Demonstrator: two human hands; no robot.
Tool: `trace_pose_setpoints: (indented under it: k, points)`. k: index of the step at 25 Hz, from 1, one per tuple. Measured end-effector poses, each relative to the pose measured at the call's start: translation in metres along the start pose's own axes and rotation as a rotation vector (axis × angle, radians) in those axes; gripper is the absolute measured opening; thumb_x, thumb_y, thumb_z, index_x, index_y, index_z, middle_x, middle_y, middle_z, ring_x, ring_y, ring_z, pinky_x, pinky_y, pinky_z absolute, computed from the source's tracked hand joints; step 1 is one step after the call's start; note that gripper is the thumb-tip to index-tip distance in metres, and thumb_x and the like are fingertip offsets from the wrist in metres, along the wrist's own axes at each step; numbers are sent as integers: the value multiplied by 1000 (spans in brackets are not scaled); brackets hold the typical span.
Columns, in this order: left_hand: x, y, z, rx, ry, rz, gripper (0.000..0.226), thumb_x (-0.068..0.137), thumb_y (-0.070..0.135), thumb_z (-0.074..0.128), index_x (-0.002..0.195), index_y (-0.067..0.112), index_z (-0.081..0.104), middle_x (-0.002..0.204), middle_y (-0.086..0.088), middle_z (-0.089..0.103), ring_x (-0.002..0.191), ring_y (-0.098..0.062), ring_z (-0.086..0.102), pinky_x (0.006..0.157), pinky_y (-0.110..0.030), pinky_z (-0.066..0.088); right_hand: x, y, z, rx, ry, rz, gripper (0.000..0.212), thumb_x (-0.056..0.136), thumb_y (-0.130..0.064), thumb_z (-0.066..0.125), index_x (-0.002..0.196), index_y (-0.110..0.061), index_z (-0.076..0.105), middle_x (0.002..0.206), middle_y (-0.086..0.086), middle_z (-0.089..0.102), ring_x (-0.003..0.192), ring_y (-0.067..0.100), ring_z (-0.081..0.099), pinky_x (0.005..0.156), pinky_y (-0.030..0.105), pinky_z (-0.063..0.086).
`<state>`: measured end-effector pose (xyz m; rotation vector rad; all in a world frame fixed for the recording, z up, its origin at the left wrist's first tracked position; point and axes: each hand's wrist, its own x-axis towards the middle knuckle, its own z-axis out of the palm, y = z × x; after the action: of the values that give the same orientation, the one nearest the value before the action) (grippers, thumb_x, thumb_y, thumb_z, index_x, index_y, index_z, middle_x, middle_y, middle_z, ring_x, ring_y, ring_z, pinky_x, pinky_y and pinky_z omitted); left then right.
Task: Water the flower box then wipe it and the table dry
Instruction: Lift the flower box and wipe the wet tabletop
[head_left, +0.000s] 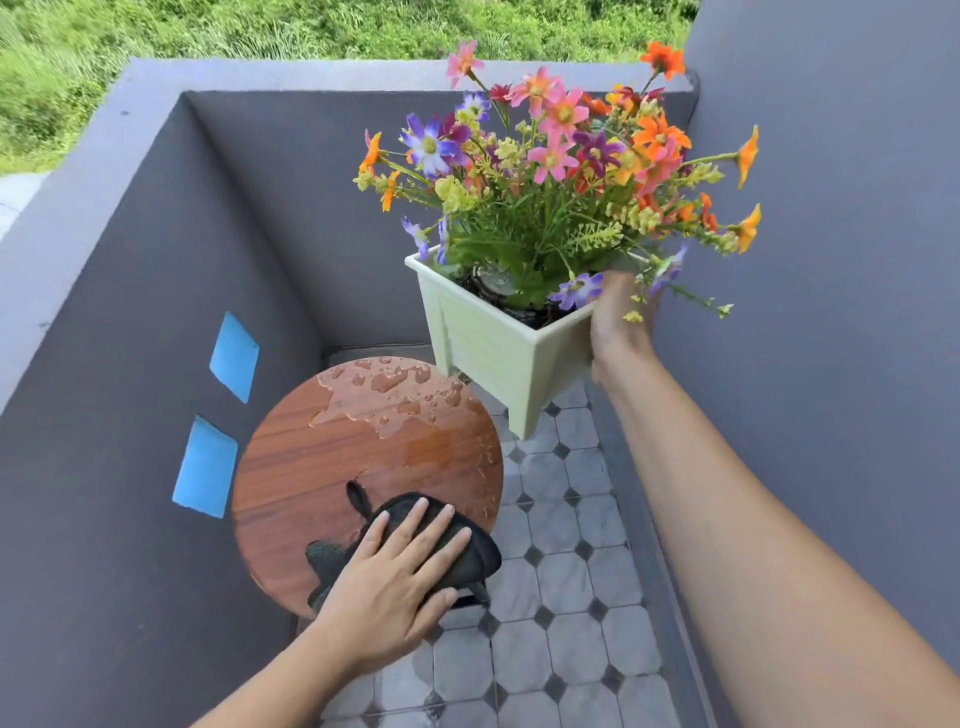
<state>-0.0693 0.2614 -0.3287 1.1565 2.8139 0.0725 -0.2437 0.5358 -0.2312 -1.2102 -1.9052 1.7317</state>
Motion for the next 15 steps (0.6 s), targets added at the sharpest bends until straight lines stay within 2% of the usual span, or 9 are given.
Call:
trace_pose_setpoints:
  k: [1,3,4,6,10,12,14,15]
  points:
    - [6,4,1,-18,-35,-9,53,96,53,21,142,32,36,146,4,40,136,-23,30,108,-45,17,-22,-17,-6,6,7,0,79,36,-43,49,108,-12,58,105,2,66,92,28,62,82,38,51]
    - [23,12,-3,-66,-87,-27,50,97,49,17,139,34,41,141,5,49,132,-25,43,104,-50,33,-47,-37,-12,56,-14,4,69,50,-32,46,115,-13,49,110,5,57,95,25,52,80,36,40]
    - [33,15,-7,-93,-104,-35,51,98,47,15,136,33,44,139,4,53,129,-25,48,100,-50,41,-50,-39,-12,71,-21,5,61,52,-29,43,112,-14,48,111,8,55,98,27,51,78,37,38]
    - [56,20,-13,-112,-111,-74,55,98,46,12,134,30,50,137,3,55,126,-26,51,92,-52,47,-54,-38,-12,98,-34,-9,38,57,-30,42,94,-20,44,104,5,52,97,28,50,75,37,37]
    - [100,20,-13,-129,-98,-198,54,97,45,14,136,28,47,141,2,51,132,-27,44,97,-53,42,-44,-30,-6,94,-26,15,28,63,-33,44,87,-20,44,102,0,45,91,26,46,74,38,35]
    - [116,17,-16,-166,-62,-272,56,95,47,16,142,27,37,151,4,37,141,-25,28,106,-53,30,-42,-30,-4,92,-23,12,20,57,-29,44,75,-22,39,101,5,48,89,26,46,73,40,36]
    - [116,12,-19,-233,-42,-270,59,92,48,16,145,26,29,156,6,24,145,-20,14,111,-52,22,-39,-30,-2,84,-15,11,22,57,-29,44,78,-24,38,111,8,53,94,28,49,75,42,37]
    - [111,8,-20,-251,-20,-208,57,92,47,21,143,27,32,155,6,27,145,-20,17,110,-54,25,-36,-29,-1,89,-16,11,24,58,-30,43,81,-27,38,116,9,54,96,29,51,76,42,37]
